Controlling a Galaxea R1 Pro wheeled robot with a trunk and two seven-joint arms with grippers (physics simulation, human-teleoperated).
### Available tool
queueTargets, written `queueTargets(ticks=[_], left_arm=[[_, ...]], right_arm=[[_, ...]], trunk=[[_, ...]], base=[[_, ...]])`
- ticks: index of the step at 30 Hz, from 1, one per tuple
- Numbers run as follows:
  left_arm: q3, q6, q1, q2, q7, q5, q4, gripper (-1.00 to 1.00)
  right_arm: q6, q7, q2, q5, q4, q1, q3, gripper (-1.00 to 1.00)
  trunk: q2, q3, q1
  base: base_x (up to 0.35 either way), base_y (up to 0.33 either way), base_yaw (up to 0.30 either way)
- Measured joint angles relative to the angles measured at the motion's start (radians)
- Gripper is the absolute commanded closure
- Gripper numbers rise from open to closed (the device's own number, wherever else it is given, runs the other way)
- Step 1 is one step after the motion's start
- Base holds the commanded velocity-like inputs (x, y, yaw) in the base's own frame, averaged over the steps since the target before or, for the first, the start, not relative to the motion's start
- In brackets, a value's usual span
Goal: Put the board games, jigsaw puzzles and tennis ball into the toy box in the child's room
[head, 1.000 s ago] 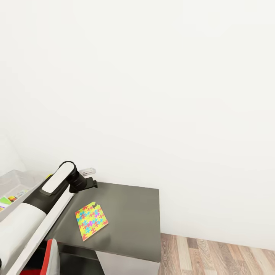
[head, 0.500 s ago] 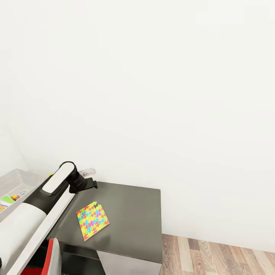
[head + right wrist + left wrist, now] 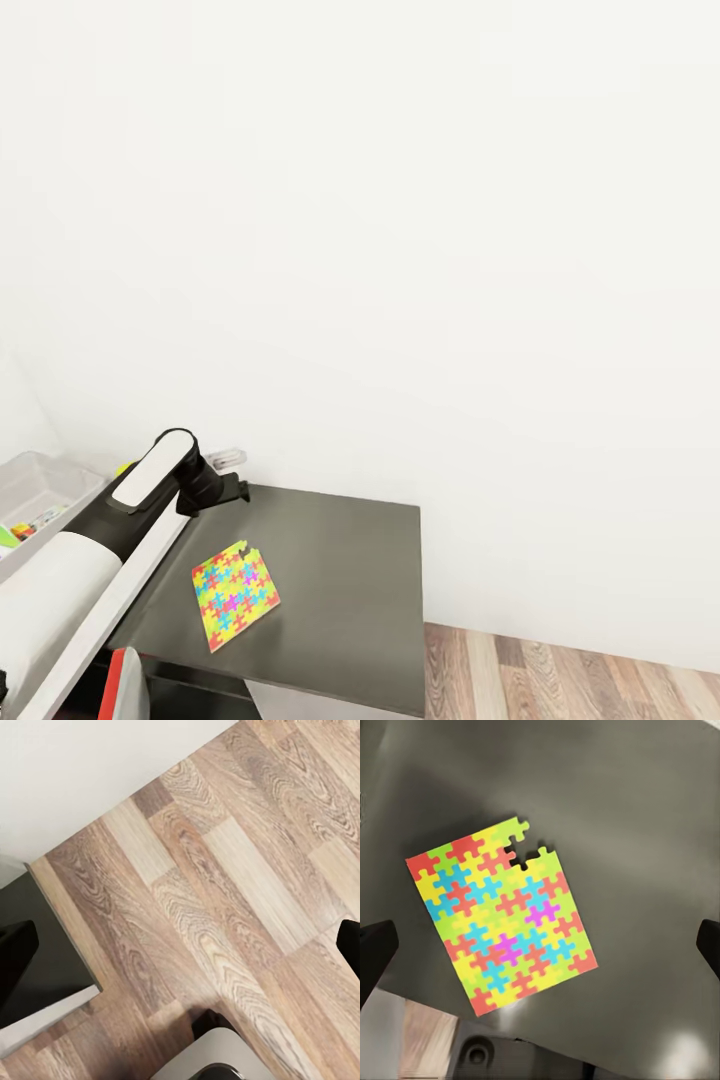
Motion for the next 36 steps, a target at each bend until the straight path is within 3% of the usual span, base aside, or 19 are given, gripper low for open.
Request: queueTargets(ticks=[5,11,23,27,32,36], left_arm=[[0.005,-0.024,0.000,-0.001,-0.003,0.000,0.053,-1.00],[0.004,-0.098,0.000,-0.001,-0.025,0.000,0.106,-1.00],[-0.006,-0.253,0.000,0.000,-0.197,-0.011,0.280,-1.00],[-0.006,-0.317,0.000,0.000,-0.295,-0.084,0.352,-1.00],[0.000,-0.419,0.000,-0.001,-0.447,-0.260,0.399,-1.00],[0.003,-0.454,0.000,-0.001,-0.490,-0.312,0.407,-1.00]], right_arm=[[0.000,0.000,0.000,0.000,0.000,0.000,0.000,-1.00],[0.000,0.000,0.000,0.000,0.000,0.000,0.000,-1.00],[0.000,0.000,-0.001,0.000,0.000,0.000,0.000,-1.00],[0.000,0.000,-0.001,0.000,0.000,0.000,0.000,-1.00],[0.000,0.000,0.000,0.001,-0.001,0.000,0.001,-1.00],[0.000,0.000,0.000,0.001,-0.001,0.000,0.001,-1.00]], trunk=[[0.000,0.000,0.000],[0.000,0.000,0.000],[0.000,0.000,0.000],[0.000,0.000,0.000],[0.000,0.000,0.000],[0.000,0.000,0.000]], base=[[0.020,-0.001,0.000],[0.003,0.000,0.000],[0.000,0.000,0.000],[0.000,0.000,0.000],[0.000,0.000,0.000],[0.000,0.000,0.000]])
